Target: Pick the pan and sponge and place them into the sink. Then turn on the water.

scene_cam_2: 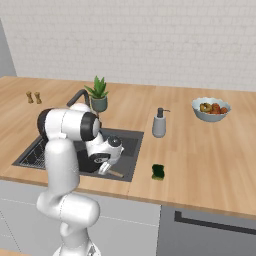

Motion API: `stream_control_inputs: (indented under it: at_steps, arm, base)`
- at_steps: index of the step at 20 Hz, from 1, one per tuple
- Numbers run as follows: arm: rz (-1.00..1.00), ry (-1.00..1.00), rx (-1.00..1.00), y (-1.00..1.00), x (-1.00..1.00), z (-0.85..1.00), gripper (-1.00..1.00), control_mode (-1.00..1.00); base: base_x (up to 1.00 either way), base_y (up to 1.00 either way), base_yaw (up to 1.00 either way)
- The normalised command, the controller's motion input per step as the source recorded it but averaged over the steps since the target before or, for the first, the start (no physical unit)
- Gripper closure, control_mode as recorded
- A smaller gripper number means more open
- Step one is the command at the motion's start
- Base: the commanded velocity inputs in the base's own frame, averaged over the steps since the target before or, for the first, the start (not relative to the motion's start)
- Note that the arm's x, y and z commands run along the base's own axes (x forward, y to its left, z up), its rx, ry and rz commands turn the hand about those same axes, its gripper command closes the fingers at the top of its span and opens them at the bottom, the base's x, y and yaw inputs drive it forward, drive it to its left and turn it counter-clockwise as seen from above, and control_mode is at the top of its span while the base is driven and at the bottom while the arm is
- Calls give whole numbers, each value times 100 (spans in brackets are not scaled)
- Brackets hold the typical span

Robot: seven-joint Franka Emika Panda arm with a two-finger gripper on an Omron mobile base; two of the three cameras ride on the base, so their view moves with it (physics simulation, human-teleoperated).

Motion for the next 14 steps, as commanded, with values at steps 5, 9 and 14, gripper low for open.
stream_control_inputs:
  at_steps: [5, 9, 14]
  arm:
    - [0, -13, 5, -43, -16, 93, -100, -100]
    - [0, -5, 4, -42, -4, 100, -100, -100]
    - [0, 0, 0, -32, 0, 100, -100, -100]
  base:
    - [0, 0, 0]
    - [0, 0, 0]
    - [0, 0, 0]
